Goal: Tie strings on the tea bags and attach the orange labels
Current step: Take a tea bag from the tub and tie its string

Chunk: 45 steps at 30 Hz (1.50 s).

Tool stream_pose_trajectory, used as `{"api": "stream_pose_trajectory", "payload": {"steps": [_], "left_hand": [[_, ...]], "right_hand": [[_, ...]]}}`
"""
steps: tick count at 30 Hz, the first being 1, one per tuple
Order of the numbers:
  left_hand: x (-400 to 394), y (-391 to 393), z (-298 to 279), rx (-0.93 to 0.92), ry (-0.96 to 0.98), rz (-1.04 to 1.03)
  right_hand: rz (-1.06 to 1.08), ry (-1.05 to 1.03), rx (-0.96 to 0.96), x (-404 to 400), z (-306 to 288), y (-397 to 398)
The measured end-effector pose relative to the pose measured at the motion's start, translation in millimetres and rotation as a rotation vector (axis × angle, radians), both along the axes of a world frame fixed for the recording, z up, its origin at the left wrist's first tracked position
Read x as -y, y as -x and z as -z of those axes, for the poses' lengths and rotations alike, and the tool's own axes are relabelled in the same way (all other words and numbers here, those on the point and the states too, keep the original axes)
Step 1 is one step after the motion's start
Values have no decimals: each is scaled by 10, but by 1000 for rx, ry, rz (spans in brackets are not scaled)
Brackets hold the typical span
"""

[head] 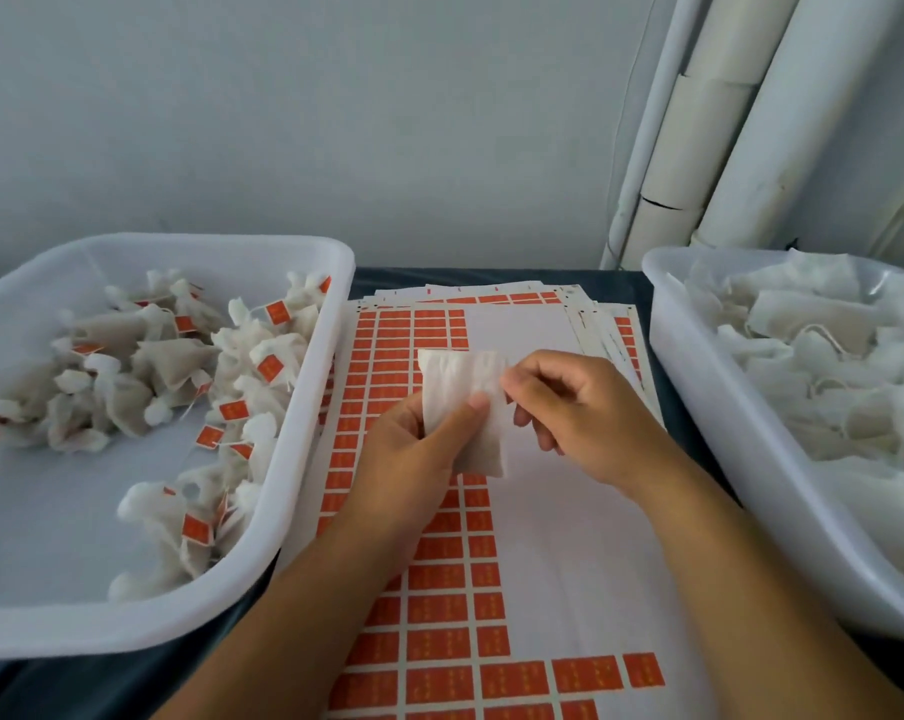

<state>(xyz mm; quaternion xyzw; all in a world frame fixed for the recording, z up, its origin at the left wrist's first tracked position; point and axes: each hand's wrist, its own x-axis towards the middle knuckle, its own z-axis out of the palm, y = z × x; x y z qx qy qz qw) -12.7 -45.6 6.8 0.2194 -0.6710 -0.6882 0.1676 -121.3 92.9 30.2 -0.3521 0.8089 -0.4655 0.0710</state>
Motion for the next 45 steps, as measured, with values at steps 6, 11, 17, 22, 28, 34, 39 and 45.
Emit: {"api": "stream_pose_trajectory", "payload": {"steps": [6, 11, 17, 22, 28, 34, 39, 45], "left_hand": [[-16, -10, -7, 26, 12, 51], [-3, -63, -10, 109, -61, 224], [-63, -75, -23, 19, -34, 510], [-133, -56, 12, -11, 429, 389], [-120, -26, 99, -39, 794, 229], [-101, -38, 105, 8, 877, 209], [-105, -47, 122, 11, 939, 219], [-37, -25, 115, 111, 1105, 216]], "right_hand": [[-52, 151, 226, -72, 16, -31], [-149, 499, 653, -157, -30, 7], [-152, 730, 896, -174, -69, 11], [-264, 1018, 1049, -226, -177, -33], [-272, 1031, 1025, -253, -226, -45], [-372, 786, 907, -194, -148, -124], [-415, 749, 926, -173, -142, -155], [-348, 875, 966, -206, -161, -102]]}}
